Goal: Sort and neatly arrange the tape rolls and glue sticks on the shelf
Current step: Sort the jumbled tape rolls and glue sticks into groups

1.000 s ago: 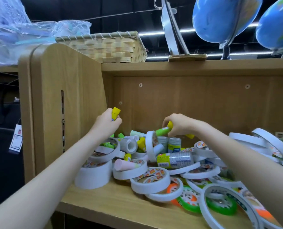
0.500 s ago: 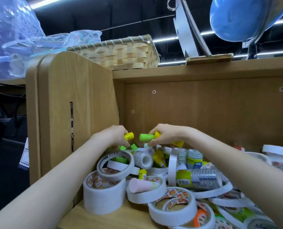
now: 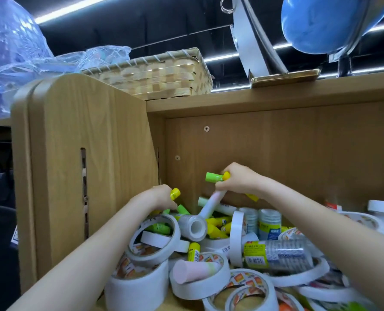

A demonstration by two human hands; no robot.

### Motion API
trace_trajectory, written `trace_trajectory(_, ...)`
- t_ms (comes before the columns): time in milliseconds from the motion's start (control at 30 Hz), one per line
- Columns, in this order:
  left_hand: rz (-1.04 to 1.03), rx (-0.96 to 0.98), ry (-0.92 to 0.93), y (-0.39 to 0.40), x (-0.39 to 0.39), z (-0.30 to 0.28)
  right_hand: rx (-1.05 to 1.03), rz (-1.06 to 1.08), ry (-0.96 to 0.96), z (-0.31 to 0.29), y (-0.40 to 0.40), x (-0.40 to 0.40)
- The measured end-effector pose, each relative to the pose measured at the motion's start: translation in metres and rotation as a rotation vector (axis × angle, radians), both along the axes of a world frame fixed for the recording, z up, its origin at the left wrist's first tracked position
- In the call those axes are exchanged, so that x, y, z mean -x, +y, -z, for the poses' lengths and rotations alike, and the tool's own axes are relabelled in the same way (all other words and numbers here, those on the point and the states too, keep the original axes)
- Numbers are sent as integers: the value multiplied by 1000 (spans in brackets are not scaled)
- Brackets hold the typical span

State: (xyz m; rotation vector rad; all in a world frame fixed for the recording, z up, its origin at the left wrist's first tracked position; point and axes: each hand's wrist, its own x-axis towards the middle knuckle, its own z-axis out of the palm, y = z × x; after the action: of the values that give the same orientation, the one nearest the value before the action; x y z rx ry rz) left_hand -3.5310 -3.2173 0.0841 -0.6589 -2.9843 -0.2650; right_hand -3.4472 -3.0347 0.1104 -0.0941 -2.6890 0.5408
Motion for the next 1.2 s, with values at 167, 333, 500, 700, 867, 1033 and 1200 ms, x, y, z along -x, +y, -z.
trace_trajectory(167,-56,242,115,13,-3,10,19,-17,-5,5,9,-4)
trace_trajectory(333,-75,330,202,19,-1,16,11,-56,1,9,10,-4)
trace_trajectory(500,48,244,175,6,-3,7,15,-74,11,10,11,-6)
trace_trajectory(700,200,-366,162,-3,-5,-7,156,-26,84,4,15,-16)
trace_trajectory(867,407,-773,143,23,-36,-18,261,32,160,-15,31,-47)
trace_trajectory(1033,278,-643,253,37,-61,-9,130,28,-88,-6,39,-70)
trace_trajectory(1200,249,-790,160,24,-79,1,101,33,-144,7,27,-67)
